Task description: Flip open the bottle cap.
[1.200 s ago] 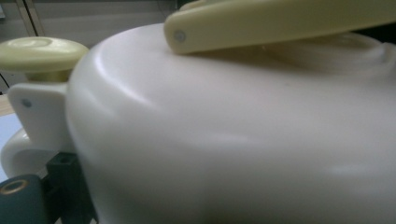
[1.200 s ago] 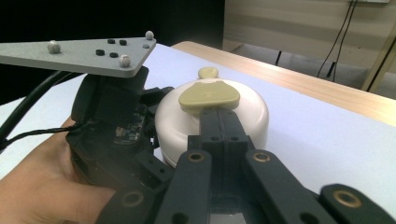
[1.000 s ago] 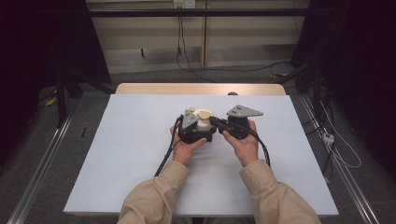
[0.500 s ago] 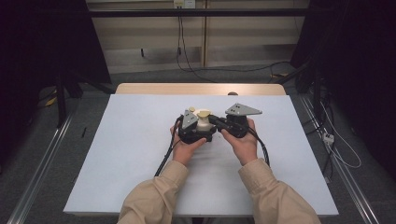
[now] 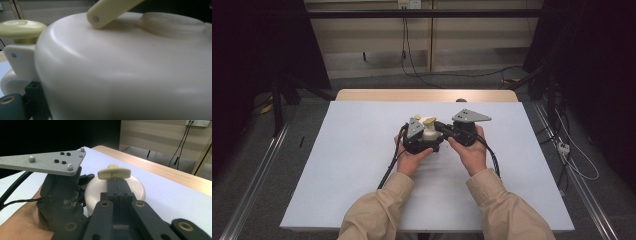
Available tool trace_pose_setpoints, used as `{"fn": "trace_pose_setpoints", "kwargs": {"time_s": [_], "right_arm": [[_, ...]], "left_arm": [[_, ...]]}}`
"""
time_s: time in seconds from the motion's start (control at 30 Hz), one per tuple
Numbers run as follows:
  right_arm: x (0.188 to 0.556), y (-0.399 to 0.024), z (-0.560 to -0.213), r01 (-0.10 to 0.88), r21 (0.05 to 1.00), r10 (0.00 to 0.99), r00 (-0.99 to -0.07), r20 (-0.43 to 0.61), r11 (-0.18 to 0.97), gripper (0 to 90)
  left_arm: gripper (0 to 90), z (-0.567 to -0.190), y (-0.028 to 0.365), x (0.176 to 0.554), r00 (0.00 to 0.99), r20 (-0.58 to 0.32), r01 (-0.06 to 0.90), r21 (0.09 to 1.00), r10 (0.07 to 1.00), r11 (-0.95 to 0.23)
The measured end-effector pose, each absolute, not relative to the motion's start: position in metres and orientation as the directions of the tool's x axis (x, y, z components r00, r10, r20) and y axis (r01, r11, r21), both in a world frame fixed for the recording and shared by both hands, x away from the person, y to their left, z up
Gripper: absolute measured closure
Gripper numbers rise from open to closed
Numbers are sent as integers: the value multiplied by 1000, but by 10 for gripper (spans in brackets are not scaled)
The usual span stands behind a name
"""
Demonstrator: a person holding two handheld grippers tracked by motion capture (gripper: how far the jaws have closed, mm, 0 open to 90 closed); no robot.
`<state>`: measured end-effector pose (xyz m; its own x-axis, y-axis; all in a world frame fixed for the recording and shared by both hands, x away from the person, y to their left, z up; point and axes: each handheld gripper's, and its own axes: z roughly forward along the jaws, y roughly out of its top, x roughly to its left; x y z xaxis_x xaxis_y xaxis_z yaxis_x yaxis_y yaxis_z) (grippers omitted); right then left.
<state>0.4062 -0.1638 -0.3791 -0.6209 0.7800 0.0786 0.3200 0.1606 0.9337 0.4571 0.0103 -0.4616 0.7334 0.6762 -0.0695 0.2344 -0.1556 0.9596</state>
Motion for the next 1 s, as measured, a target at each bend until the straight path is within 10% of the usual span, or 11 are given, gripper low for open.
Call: {"fn": "trace_pose_setpoints", "kwargs": {"time_s": [1.0], "right_arm": [[411, -162, -375, 310, 938, 783, -617, 77, 152, 900]], "left_arm": [[56, -461, 10, 457, 733, -65, 232, 959, 677, -160]]}}
